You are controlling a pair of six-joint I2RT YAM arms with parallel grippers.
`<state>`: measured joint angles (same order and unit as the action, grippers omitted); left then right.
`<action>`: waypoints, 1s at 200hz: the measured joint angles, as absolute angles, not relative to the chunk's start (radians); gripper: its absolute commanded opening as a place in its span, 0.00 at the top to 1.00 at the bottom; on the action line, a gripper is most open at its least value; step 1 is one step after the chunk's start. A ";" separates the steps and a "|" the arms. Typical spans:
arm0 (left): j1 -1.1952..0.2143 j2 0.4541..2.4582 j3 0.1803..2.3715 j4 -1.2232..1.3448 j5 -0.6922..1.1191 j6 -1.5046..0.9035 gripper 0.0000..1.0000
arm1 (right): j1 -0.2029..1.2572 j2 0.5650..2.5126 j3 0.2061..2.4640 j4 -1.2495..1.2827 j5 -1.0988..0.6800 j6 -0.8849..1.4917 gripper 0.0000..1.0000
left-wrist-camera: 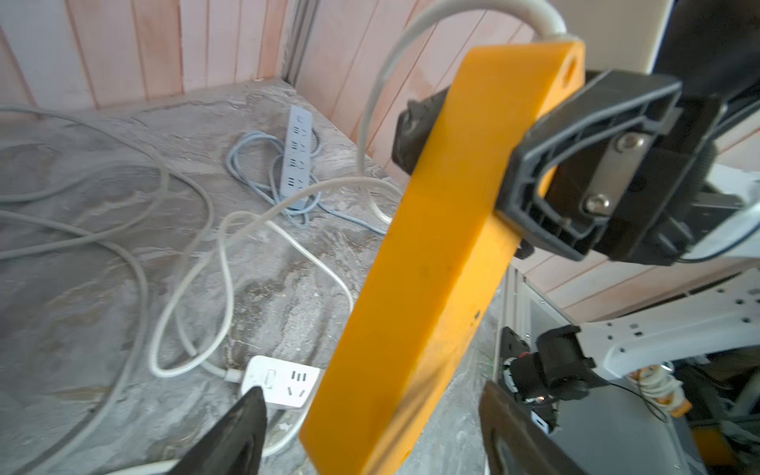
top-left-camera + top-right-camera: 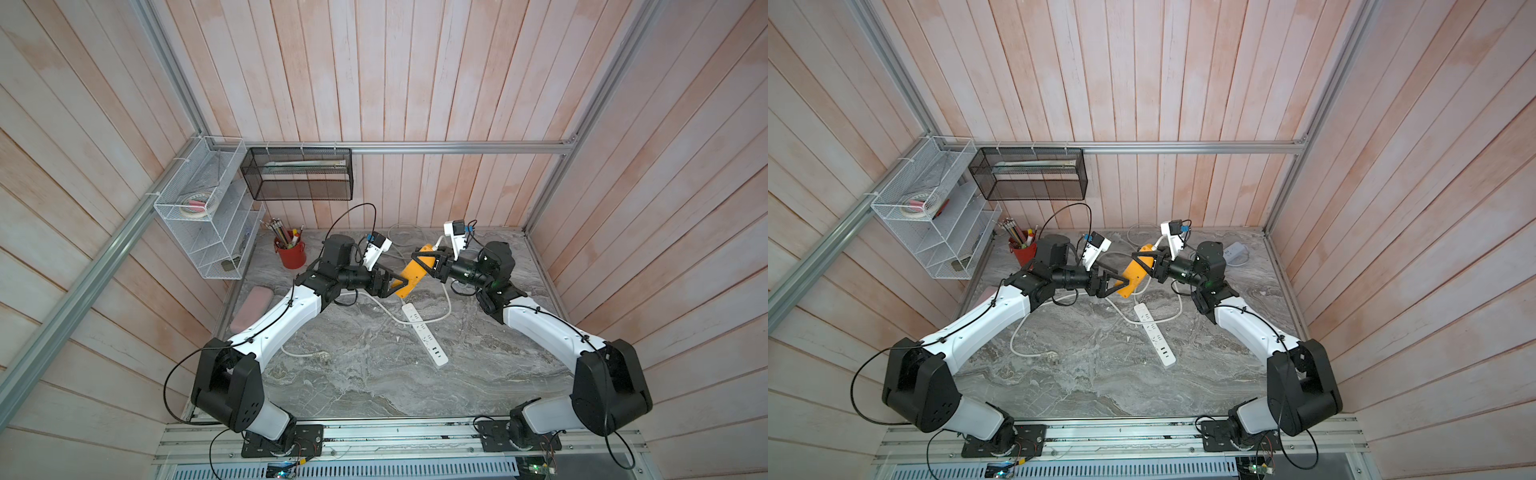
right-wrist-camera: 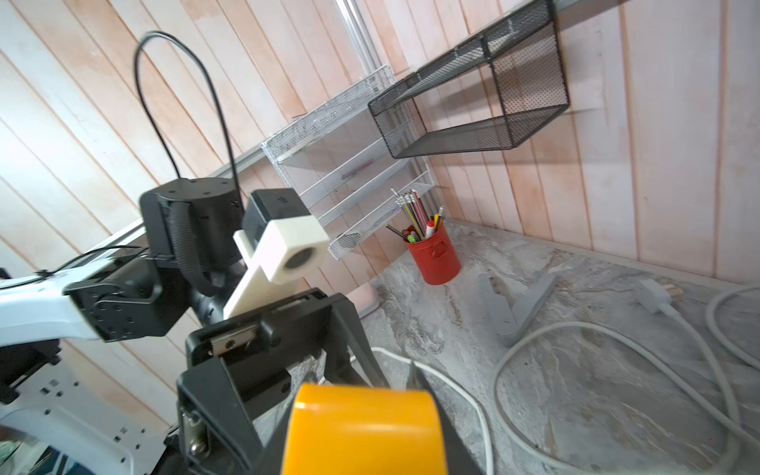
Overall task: Wrap the cord around the power strip
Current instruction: Adjust the power strip.
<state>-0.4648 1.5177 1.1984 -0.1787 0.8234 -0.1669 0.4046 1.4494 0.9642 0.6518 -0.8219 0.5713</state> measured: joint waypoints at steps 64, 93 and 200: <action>-0.464 1.518 1.177 -0.052 0.974 -0.255 0.47 | 0.396 1.515 0.997 0.917 -0.955 0.807 0.92; -0.459 1.518 1.176 -0.027 1.027 -0.265 0.64 | 0.390 1.541 1.011 0.980 -0.986 0.886 0.91; -0.454 1.509 1.176 0.059 0.997 -0.365 1.00 | 0.342 1.427 0.959 0.867 -0.805 0.817 0.19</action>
